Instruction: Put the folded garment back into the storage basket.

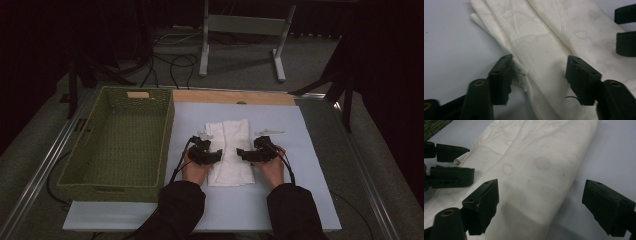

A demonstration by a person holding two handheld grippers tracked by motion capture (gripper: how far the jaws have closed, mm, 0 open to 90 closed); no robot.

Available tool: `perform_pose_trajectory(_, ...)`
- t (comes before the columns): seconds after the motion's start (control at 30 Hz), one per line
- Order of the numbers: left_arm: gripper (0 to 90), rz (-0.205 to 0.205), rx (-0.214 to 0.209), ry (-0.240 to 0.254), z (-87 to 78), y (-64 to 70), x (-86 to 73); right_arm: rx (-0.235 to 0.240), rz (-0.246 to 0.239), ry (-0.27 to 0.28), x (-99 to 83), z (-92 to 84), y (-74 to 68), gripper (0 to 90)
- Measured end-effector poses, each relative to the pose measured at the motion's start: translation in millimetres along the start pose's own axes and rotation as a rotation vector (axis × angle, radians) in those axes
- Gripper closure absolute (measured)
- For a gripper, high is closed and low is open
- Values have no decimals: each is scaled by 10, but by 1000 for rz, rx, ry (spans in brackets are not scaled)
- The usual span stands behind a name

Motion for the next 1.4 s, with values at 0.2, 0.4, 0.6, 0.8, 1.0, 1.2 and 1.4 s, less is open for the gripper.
perform_pose_trajectory(0.2,567,-22,-28,7,22,45,-3,0,38,-30,-75,31,8,245)
perform_pose_trajectory(0.4,679,-49,-43,6,34,58,-1,6,55,-37,-71,25,-46,432)
perform_pose_trajectory(0.6,783,-78,-70,-2,51,88,-9,17,107,-66,-85,-1,-59,635)
perform_pose_trajectory(0.8,829,-68,-68,-8,55,104,-4,7,90,-47,-62,-26,-107,798)
perform_pose_trajectory(1.0,836,-75,-83,12,-5,126,77,8,84,-7,3,-94,-152,814)
perform_pose_trajectory(1.2,836,-54,-94,30,-82,190,164,17,78,13,49,-162,-191,815)
perform_pose_trajectory(1.4,836,-52,-102,46,-168,213,231,20,72,30,94,-229,-222,815)
Point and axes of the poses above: each handheld gripper's, and its own axes: z roughly forward along the jaws, x roughly out of its top, y roughly to its right, the point moved 9 cm from there along z, roughly forward along the jaws, and after that the axes turned 6 degrees about -z, right-handed, at the moved point
